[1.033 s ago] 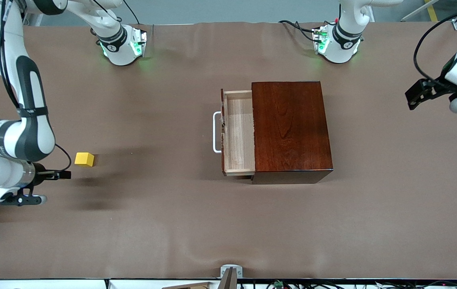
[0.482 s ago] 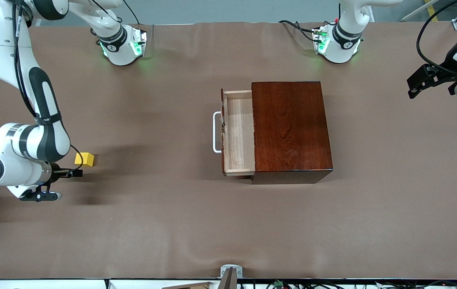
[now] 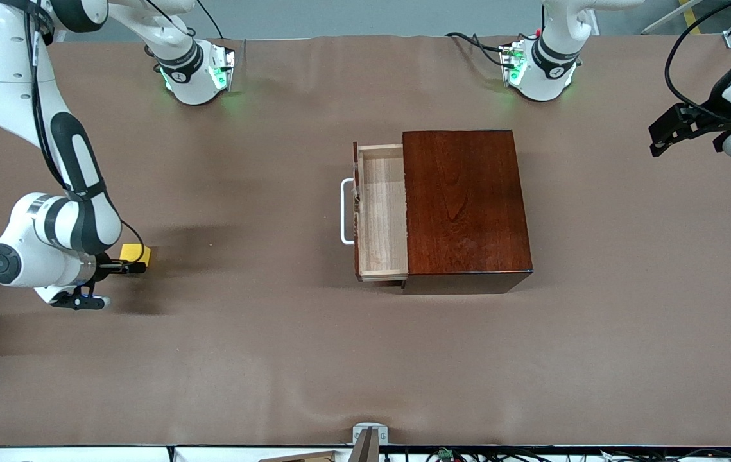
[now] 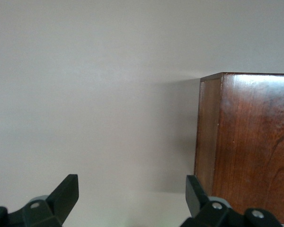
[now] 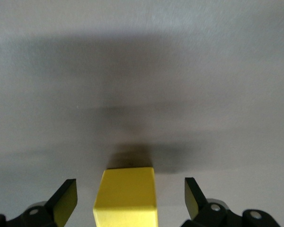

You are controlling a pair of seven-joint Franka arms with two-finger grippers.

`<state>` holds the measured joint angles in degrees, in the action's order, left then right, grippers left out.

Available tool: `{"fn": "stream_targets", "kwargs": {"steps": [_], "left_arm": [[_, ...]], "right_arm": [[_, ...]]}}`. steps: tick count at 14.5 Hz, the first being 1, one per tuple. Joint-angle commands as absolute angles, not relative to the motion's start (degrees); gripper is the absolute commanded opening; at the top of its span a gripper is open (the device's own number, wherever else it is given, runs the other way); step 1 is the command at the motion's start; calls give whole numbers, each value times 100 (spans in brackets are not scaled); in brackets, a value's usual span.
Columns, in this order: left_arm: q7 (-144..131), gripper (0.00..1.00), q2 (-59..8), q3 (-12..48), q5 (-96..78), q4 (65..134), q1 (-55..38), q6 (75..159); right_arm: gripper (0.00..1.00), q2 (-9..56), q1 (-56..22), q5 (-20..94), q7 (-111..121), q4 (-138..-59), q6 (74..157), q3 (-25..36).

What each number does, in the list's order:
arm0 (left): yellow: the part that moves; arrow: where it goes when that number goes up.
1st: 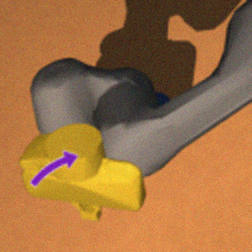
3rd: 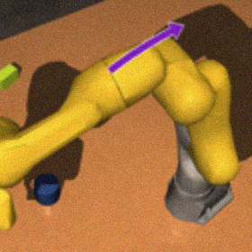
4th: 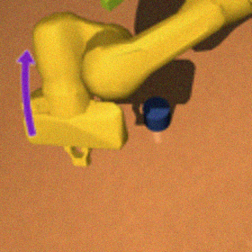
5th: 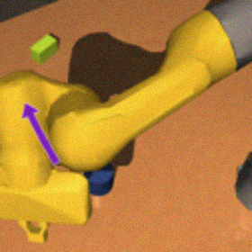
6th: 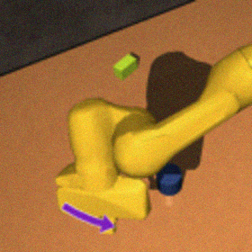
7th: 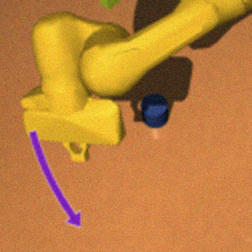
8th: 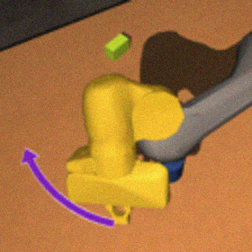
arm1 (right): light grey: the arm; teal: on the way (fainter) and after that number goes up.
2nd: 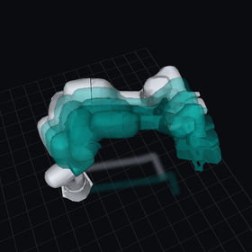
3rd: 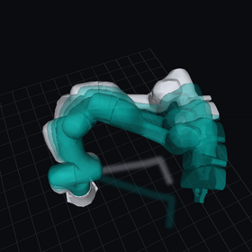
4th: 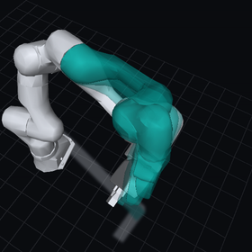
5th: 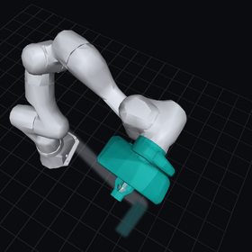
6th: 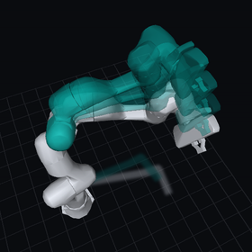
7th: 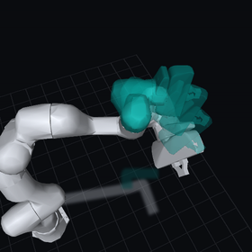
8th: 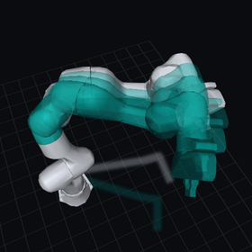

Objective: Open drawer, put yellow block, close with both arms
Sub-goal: 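Lower the right gripper over the yellow cube, then close the right gripper on the yellow cube and lift it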

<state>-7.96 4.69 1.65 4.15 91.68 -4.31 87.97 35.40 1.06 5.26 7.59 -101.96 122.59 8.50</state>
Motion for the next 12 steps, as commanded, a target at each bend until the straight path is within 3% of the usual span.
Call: {"fn": "stream_targets", "kwargs": {"steps": [1,2,4,6,8,10,12], "left_arm": [[-615,100,580,185,229,9246,-299,8763],[-607,100,580,185,194,9229,-299,8763],[-598,100,571,185,97,9202,-290,8763],[-633,100,563,176,97,9220,-290,8763],[-633,100,554,176,97,9246,-290,8754],[-607,100,554,176,97,9246,-220,8719],[-606,100,554,176,105,9255,-220,8719]], "right_arm": [[100,3130,193,694,773,-10695,12305,773],[96,3068,193,694,791,-10766,12305,773],[61,3050,193,694,800,-10784,12278,782],[39,3059,193,703,782,-10793,12287,782],[28,3059,193,703,791,-10793,12278,782],[27,3059,185,703,782,-10793,12287,782],[16,3059,185,703,791,-10793,12270,774]]}}
